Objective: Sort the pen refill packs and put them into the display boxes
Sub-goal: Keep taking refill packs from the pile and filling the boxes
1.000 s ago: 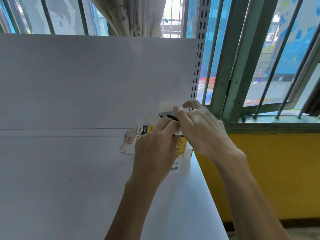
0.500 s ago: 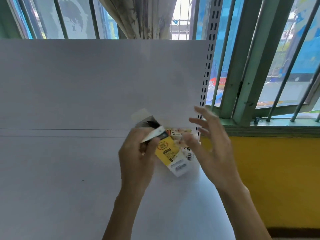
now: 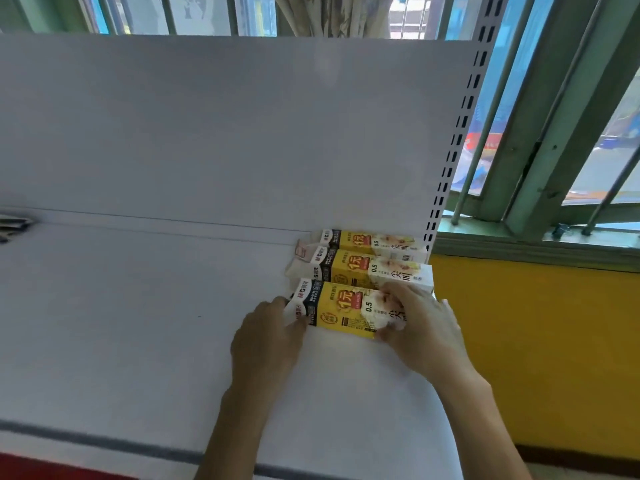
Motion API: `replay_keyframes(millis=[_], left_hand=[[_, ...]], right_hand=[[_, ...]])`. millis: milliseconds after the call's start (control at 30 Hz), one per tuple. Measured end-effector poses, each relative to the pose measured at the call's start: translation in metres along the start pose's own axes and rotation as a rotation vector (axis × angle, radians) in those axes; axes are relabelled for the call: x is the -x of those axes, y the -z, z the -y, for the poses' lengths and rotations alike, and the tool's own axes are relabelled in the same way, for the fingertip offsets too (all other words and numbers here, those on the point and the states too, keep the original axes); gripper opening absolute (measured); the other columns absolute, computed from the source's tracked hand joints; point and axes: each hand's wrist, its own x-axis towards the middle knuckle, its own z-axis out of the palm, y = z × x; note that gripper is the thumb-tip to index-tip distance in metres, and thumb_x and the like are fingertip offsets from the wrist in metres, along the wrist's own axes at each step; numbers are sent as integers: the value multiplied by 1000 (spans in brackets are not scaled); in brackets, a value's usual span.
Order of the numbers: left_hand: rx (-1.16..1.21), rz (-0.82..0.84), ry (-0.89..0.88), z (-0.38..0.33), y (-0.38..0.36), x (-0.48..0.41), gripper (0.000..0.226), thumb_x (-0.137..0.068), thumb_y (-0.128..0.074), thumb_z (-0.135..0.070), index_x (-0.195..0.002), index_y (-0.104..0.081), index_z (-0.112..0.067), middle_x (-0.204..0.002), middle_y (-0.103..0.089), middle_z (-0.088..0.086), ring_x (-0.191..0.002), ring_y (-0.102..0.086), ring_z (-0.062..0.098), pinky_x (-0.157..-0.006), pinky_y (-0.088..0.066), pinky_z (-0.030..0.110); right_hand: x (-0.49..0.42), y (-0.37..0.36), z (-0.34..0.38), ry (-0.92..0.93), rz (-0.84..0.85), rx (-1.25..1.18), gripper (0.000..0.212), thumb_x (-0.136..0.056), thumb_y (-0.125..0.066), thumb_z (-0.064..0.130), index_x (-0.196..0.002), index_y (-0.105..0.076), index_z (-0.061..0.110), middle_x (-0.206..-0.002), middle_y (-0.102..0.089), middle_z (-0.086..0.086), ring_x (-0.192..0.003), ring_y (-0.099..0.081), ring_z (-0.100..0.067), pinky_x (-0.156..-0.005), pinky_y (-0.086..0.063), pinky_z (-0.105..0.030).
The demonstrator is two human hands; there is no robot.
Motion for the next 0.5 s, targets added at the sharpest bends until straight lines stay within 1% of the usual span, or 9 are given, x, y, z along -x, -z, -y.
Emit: replay_keyframes(millis=[133,200,233,300,333,367,400,433,500], left_hand=[[90,-87,-18,12,13,-4,25,-88,-56,-35,-110,-59,-23,-110,-60,-1,-99,-57,18,-78,-44,30],[153,-122,-32,28,26,-5,22,-87,-59,-32,-107,-60,-23,-109,-61,-3,-98,-56,16,-80,-46,30],[170,-137,-41,38,35,-4,22,-87,-59,-31,-107,-60,-23,-108,-62,-4,-98,-56,16,-82,-46,30],[193,-166,-46,62,56,0,22,-88,-58,-30,-109,-60,-23,-109,-61,-4,-99,-55,14,-84,-46,29],[196,-178,-39,78,69,3,23,-88,-57,-29,-110,-60,-23,-109,-61,-4,-100,-54,14,-84,-45,27],[187,-192,-34,96,83,7,23,-88,-57,-29,-111,-60,-23,-110,-60,-4,-100,-53,13,-84,-44,26],[161,-206,-23,116,99,11,24,-88,-57,-29,-112,-60,-22,-111,-60,-3,-101,-53,14,-84,-43,25],[119,-223,-8,138,118,17,26,-88,-57,-28,-113,-60,-21,-113,-60,-2,-102,-52,15,-85,-42,26],[30,-271,37,184,160,29,28,-88,-58,-28,-114,-60,-21,-116,-59,-1,-105,-51,17,-90,-41,30]], right_hand=[[1,-8,5,-61,-81,63,47,-82,-62,20,-126,-47,29,-138,-42,6,-136,-25,-16,-113,-13,-53],[4,-9,14,-69,-141,75,51,-83,-62,22,-131,-44,27,-145,-35,1,-140,-17,-20,-113,-8,-52],[5,-10,24,-41,-195,45,56,-82,-65,23,-133,-44,24,-146,-35,-1,-140,-18,-22,-113,-11,-51],[9,-15,59,89,-301,-94,59,-76,-71,17,-131,-49,15,-138,-46,-8,-132,-34,-29,-108,-26,-45],[11,-20,82,150,-311,-192,57,-75,-71,13,-129,-51,13,-132,-51,-10,-124,-42,-30,-103,-34,-41],[14,-28,108,194,-276,-282,54,-77,-69,12,-128,-52,13,-128,-54,-9,-119,-47,-29,-99,-38,-38],[18,-39,136,226,-209,-344,52,-80,-68,12,-129,-51,14,-128,-54,-6,-117,-49,-25,-99,-40,-38],[23,-52,164,259,-137,-386,51,-82,-66,13,-130,-49,15,-129,-53,-3,-116,-50,-21,-99,-41,-36],[33,-80,220,333,-29,-455,50,-84,-65,16,-131,-48,19,-126,-53,2,-107,-52,-12,-94,-44,-29]])
